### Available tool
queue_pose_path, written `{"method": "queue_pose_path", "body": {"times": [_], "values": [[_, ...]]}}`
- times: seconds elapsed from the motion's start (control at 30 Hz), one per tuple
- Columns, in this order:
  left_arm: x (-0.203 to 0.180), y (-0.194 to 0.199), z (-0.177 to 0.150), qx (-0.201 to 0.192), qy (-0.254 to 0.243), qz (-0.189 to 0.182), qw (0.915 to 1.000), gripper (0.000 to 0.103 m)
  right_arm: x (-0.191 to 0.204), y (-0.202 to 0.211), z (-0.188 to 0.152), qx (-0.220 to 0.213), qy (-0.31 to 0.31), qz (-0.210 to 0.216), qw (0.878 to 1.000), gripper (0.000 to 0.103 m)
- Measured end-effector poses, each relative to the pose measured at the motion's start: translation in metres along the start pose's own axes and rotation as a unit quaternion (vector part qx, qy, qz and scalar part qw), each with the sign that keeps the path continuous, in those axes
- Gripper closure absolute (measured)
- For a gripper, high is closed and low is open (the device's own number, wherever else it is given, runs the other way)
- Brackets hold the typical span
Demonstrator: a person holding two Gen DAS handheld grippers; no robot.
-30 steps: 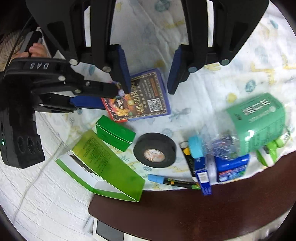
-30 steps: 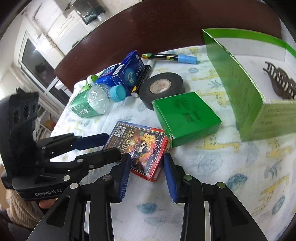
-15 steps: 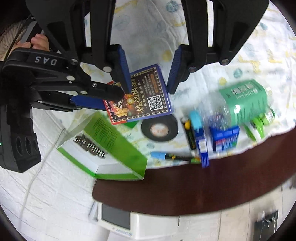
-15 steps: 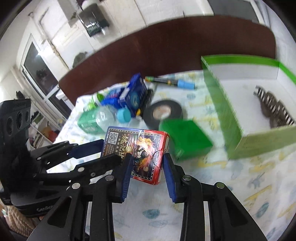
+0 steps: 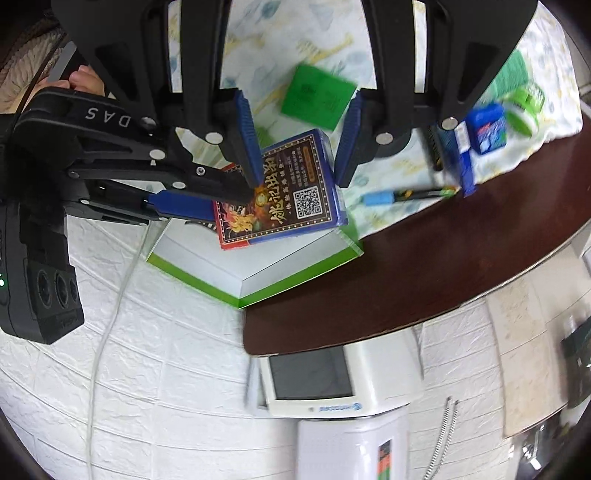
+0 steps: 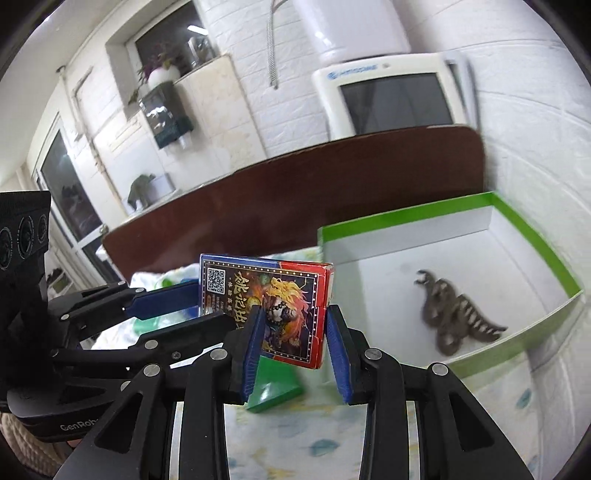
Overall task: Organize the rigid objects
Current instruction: 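Carry the card box into the green box and release it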
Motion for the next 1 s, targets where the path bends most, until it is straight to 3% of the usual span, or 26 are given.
{"method": "queue_pose_path", "body": {"times": [0.47,0.93,1.0], "values": [[-0.045,-0.070,0.074,0.023,-0.037,-0.030,0.9986,0.066,-0.104,0.004,0.037,-0.029,-0.058,-0.026,0.998,0.066],[-0.068,-0.133,0.100,0.065,-0.065,-0.058,0.9941,0.066,-0.178,-0.016,0.038,-0.021,-0.117,-0.046,0.992,0.067],[-0.072,-0.138,0.101,0.071,-0.069,-0.071,0.9925,0.073,-0.184,-0.019,0.036,-0.019,-0.124,-0.044,0.991,0.068]]}}
Point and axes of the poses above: each gripper's, at about its wrist camera, not at the fingertips, and y roughly against the way its jaws point, x to its left, z to its top, the point moved 9 cm from there along -y, roughly the way its jaws point, and after that the axes turned 11 degrees about x, right-handed, at the moved point
